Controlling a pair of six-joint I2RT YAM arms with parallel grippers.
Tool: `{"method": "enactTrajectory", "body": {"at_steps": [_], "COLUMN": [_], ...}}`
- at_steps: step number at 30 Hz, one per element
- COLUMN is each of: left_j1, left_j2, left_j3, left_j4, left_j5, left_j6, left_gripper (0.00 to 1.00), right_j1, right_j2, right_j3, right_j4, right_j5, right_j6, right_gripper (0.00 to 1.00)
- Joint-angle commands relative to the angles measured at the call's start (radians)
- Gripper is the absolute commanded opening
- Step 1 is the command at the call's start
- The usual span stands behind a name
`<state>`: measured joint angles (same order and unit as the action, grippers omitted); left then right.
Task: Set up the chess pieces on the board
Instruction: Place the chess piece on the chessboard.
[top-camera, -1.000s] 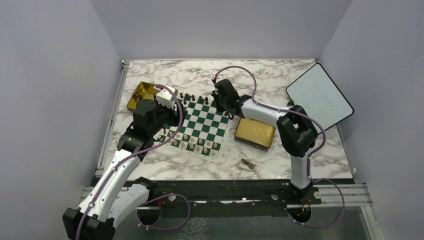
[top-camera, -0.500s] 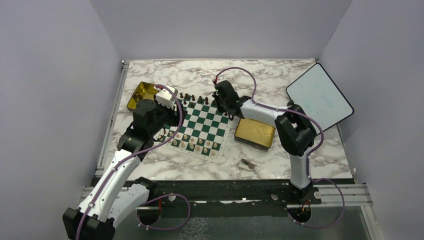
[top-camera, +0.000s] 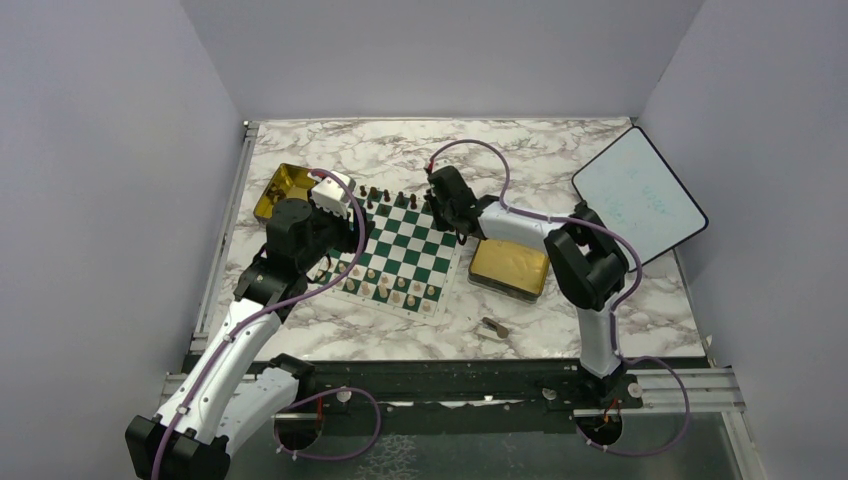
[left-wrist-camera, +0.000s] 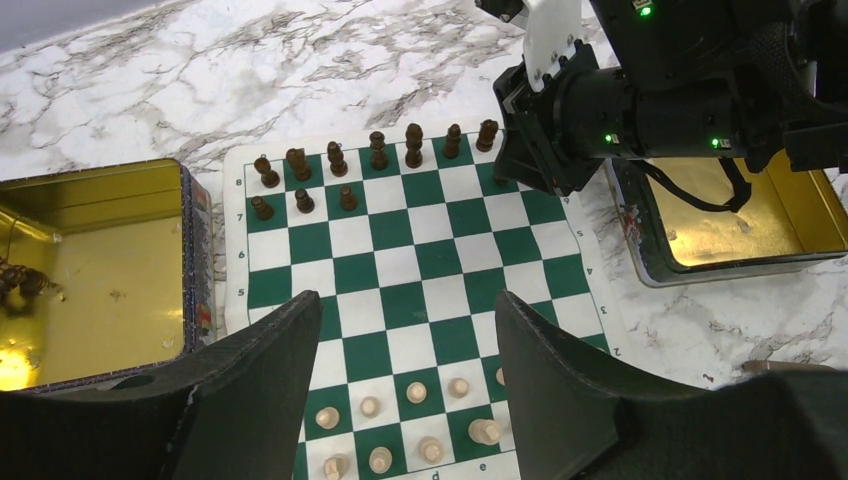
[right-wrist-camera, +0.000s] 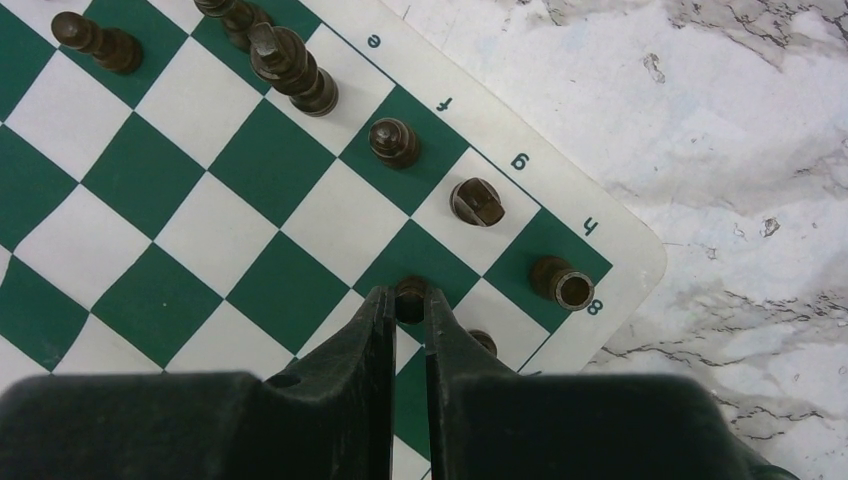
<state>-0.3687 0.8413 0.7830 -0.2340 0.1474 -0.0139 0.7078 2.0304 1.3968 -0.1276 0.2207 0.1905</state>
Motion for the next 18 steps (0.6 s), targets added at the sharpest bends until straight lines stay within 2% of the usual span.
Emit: {"method": "enactTrajectory", "body": {"at_steps": [1, 9, 18], "left_j1": [-0.004, -0.004, -0.004], "left_j2": [-0.011, -0.013, -0.012], "left_j3": [-0.008, -0.01, -0.01], "left_j4": [-0.005, -0.005, -0.005], "left_j5": [-0.01, -0.009, -0.006], "left_j6": [0.009, 0.009, 0.009], "left_gripper": [0.66, 0.66, 0.66], "right_j1": [0.007, 0.008, 0.009], "right_j2": [0.03, 0.044, 0.05], "right_j3": [-0.004, 0.002, 0.019], "right_j4": [0.028, 0.023, 0.011], "right_j5": [0.022, 0.02, 0.024], "right_j6": [0.007, 0.009, 0.011], "right_gripper": [0.16, 0.18, 0.29]}}
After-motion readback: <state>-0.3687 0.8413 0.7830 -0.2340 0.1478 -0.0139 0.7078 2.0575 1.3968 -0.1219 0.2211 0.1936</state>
